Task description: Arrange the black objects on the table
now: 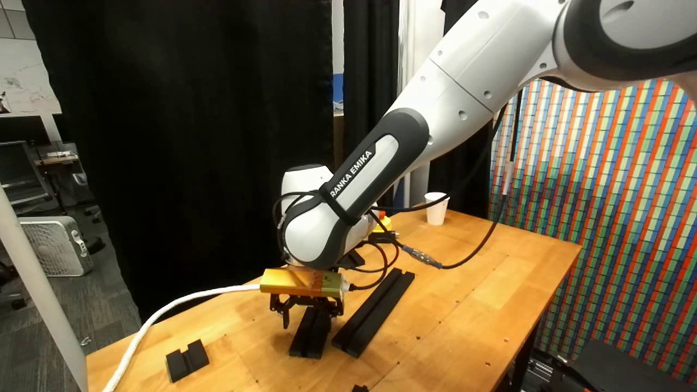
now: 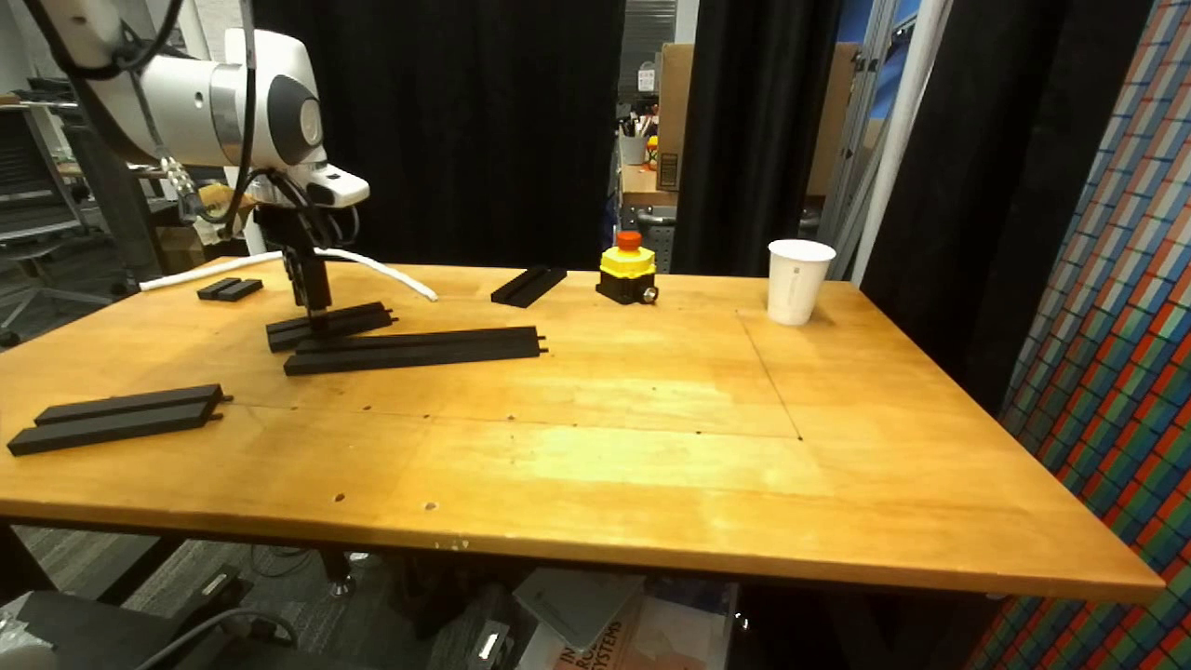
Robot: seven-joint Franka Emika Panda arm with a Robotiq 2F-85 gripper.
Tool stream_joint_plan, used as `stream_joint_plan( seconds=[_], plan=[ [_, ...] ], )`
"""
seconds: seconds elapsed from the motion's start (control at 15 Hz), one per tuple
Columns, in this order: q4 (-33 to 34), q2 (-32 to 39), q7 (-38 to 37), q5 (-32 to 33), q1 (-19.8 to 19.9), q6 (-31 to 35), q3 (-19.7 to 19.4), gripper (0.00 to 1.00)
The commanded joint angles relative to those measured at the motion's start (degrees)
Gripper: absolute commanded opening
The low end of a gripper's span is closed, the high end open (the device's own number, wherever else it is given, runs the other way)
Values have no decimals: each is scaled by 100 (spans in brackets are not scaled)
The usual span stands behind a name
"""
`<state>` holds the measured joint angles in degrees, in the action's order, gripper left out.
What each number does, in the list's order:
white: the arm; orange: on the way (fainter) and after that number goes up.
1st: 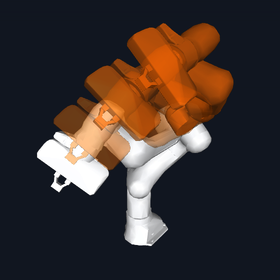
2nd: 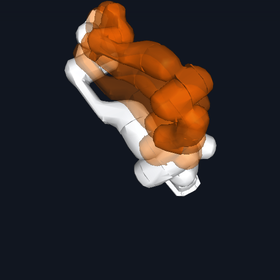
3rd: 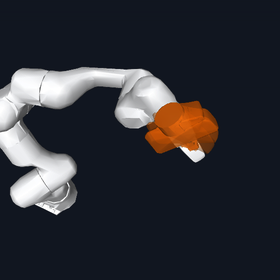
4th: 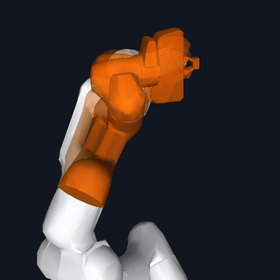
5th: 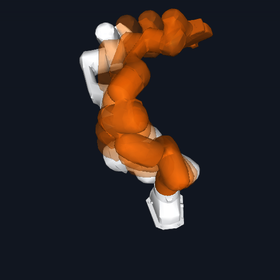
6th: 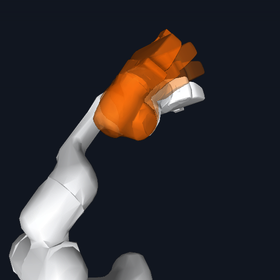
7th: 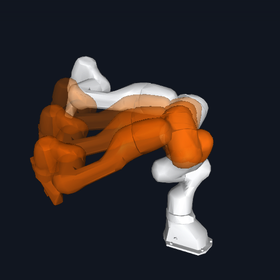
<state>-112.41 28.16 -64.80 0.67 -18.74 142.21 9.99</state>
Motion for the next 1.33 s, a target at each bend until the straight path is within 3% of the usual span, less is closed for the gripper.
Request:
stream_joint_plan(
  seconds=[0.0, 1.27],
  plan=[
    [359, 227, 189, -118, -121, -42, -113, 100],
    [545, 153, 436, 3, -171, -493, -313, 100]
  ],
)
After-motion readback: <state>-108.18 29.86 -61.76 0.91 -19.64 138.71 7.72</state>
